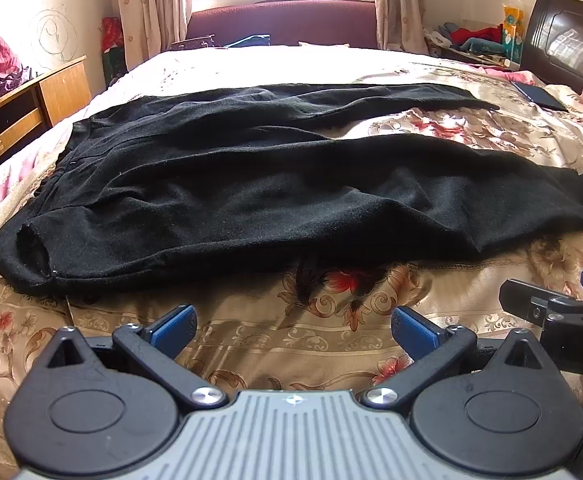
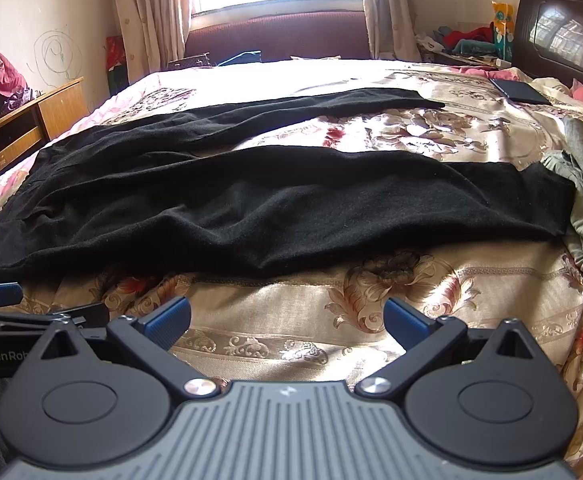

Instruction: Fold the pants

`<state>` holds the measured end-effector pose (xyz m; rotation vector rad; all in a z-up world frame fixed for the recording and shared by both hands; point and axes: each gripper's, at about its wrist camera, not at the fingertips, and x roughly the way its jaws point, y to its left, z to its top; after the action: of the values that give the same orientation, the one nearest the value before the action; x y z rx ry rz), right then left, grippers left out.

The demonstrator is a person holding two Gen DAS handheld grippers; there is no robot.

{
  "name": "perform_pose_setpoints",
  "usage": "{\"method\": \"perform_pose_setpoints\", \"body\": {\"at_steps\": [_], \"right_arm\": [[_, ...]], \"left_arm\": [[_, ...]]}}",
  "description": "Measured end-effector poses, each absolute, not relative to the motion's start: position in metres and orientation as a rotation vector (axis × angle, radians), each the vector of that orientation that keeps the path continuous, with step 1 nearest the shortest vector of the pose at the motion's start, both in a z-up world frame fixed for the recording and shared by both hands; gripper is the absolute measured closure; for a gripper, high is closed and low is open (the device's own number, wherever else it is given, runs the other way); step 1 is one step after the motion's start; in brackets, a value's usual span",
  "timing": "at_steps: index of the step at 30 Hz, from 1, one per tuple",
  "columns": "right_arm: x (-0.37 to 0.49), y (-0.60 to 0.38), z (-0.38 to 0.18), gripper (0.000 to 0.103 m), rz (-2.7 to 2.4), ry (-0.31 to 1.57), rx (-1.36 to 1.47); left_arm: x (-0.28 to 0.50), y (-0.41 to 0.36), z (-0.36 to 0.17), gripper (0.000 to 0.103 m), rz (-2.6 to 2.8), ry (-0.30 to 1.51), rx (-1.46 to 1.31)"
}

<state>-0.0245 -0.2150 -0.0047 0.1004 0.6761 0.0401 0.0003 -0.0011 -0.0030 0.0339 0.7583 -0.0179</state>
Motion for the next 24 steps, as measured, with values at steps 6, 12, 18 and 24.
{"method": "perform_pose_setpoints", "body": {"at_steps": [6,12,18,24], "right_arm": [[-0.0245,-0.2147,-0.0046,0.001,0.039,0.676,0.099],[-0.0244,-0.2147,-0.0047,0.001,0.039,0.677,0.098],[-0.0242,-0.2149,-0.0055,0.001,0.036,0.678,0.097],[-0.0242,-0.2154,-0.0059,0.001,0.032,0.68,0.097]], "left_arm": [[0.0016,-0.0019,-0.0034,0.0,-0.022,0.762,0.041],[0.0021,-0.002,-0.0036,0.0,-0.026,0.767,0.039],[0.0021,-0.0011,-0.0036,0.0,-0.03,0.767,0.034],[0.0014,-0.0008,-0.0031,0.0,-0.031,0.765,0.029]]}}
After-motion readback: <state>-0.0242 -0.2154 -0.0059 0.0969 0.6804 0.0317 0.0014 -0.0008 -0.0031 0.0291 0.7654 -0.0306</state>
